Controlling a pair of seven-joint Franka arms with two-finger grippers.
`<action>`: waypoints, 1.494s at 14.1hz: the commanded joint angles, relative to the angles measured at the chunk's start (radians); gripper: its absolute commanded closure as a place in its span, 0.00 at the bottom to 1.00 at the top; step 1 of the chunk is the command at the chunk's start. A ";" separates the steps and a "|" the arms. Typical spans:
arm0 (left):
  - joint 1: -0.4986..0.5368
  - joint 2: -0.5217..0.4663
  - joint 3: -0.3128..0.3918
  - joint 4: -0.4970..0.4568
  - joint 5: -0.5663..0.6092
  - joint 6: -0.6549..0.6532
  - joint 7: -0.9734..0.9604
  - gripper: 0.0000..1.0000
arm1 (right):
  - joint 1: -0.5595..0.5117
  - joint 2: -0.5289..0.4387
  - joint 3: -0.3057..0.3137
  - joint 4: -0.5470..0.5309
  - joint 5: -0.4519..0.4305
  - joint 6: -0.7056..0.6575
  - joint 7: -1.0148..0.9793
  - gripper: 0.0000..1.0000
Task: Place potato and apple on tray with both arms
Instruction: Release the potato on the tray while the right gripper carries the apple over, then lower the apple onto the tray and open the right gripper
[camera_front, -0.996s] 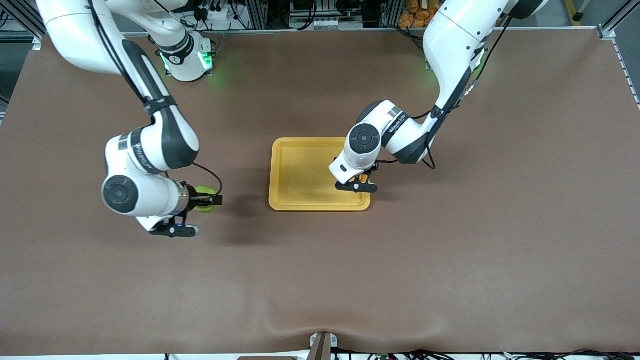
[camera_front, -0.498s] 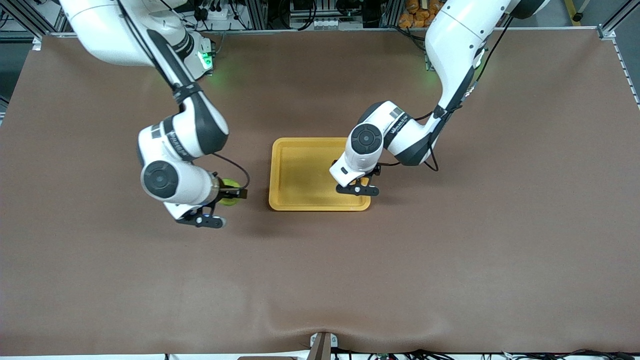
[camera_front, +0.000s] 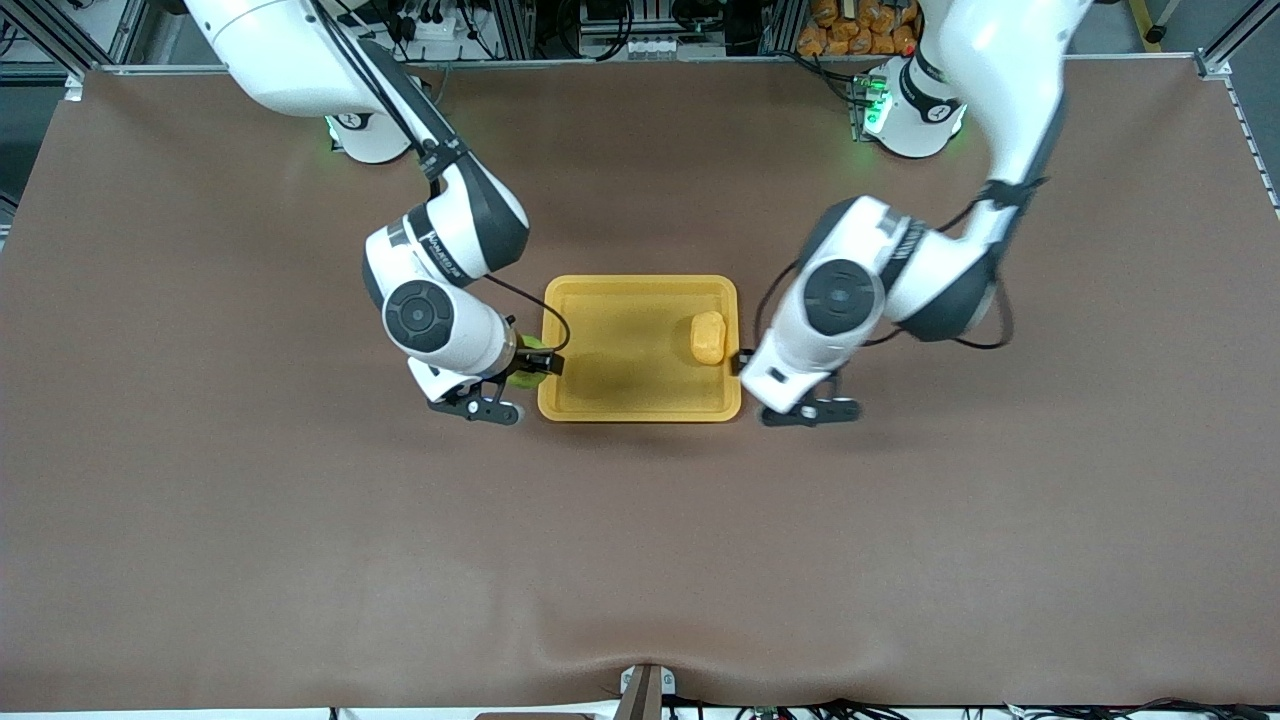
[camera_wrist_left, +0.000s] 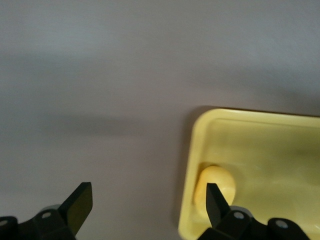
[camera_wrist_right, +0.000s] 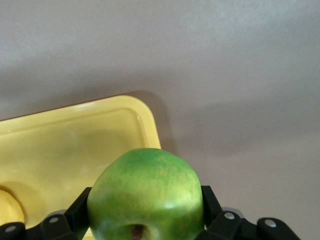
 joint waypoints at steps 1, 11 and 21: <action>0.070 -0.042 -0.006 0.050 0.019 -0.100 0.020 0.00 | 0.036 -0.032 -0.007 -0.059 0.017 0.064 0.070 1.00; 0.287 -0.208 -0.006 0.048 0.018 -0.219 0.260 0.00 | 0.128 0.032 -0.012 -0.125 0.011 0.242 0.167 1.00; 0.344 -0.377 -0.007 0.042 0.007 -0.345 0.333 0.00 | 0.147 0.063 -0.019 -0.159 0.002 0.305 0.194 1.00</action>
